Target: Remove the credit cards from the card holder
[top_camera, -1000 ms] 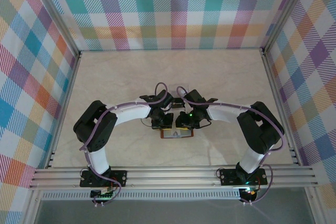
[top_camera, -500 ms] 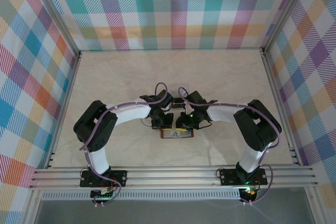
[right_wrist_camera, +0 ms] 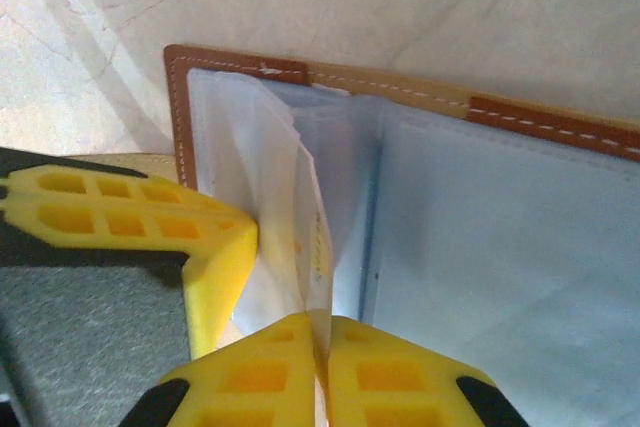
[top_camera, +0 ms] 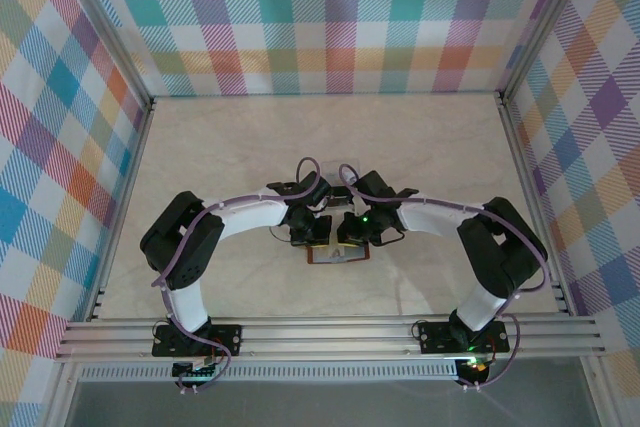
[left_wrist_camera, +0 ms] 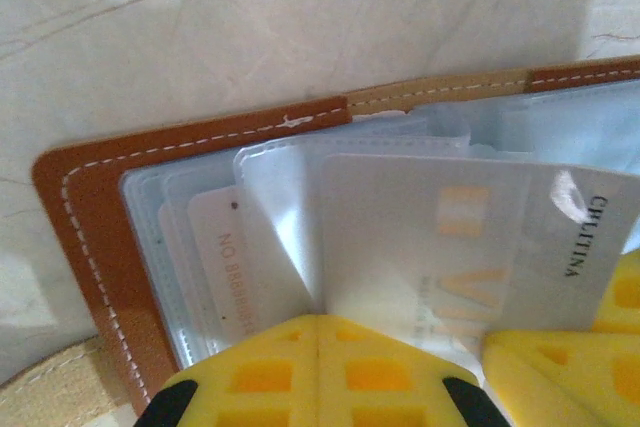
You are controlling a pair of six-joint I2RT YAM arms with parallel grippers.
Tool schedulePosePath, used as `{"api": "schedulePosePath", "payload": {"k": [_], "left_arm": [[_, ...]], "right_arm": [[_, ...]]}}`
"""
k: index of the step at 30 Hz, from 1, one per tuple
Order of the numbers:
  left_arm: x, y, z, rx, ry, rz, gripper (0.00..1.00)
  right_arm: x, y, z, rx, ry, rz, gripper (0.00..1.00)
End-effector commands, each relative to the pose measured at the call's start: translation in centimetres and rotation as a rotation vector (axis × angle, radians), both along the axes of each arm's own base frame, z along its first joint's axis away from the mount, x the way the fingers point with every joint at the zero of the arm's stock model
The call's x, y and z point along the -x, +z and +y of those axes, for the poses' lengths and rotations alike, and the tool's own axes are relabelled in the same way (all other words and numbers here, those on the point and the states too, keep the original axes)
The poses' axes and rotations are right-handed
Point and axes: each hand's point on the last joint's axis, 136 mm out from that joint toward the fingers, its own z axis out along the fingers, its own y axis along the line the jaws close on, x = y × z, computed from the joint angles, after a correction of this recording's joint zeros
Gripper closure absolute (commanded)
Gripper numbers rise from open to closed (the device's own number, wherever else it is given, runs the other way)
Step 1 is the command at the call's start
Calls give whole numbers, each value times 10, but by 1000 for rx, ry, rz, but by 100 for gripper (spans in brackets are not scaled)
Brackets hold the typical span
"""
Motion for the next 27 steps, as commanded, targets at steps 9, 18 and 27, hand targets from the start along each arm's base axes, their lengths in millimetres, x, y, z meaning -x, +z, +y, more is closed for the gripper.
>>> {"api": "schedulePosePath", "payload": {"k": [9,18,27], "left_arm": [[8,2,19,-79,-2,-3,96],[6,20,27,-82,16,-60,95],[4,28,43,-100,57,-130,91]], "right_arm": [[-6,33,-20,92,15,-89,90],[-19,63,-14,83,149,-245,91],[-34,78,-6,122,505,-501,95]]}}
